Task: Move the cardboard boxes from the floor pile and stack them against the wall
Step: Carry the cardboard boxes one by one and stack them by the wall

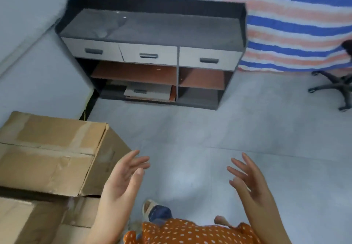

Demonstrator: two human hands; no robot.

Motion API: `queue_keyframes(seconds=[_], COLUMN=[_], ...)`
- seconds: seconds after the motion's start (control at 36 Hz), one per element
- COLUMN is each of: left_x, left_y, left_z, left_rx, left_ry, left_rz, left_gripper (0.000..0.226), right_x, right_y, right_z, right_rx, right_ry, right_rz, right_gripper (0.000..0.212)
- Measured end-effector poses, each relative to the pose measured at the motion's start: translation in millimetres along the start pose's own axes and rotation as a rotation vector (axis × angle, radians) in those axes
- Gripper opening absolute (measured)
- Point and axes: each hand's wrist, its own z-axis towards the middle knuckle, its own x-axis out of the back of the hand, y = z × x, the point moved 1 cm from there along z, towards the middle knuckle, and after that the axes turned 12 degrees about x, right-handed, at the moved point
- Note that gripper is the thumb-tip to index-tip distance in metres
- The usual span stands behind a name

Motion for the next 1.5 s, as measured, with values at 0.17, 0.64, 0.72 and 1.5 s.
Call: queue_keyframes(seconds=[0.17, 0.64, 0.72, 1.5], left_x=[-112, -373, -410, -808], left_y=[-3, 5, 6, 80], left_z=[-44, -150, -163, -174], left_rx=[-0.004, -0.114, -0.12, -0.224], left_ry=[-0.212, -0.869, -0.953, -1.401], left_rz=[0.056, 0.3, 0.358, 0.485], left_gripper=[0.065, 0.031, 0.027, 0.018], right_x=[118, 302, 317, 577], right_y=[20, 58, 65, 121], right_z=[-68, -246, -261, -170], right_rx=[-0.047, -0.227, -0.26, -0.283], right_ry=[0.237, 1.061, 1.157, 1.62], right_rz=[-0.055, -0.028, -0.051, -0.161], right_gripper=[0.049, 0.051, 0.06, 0.054])
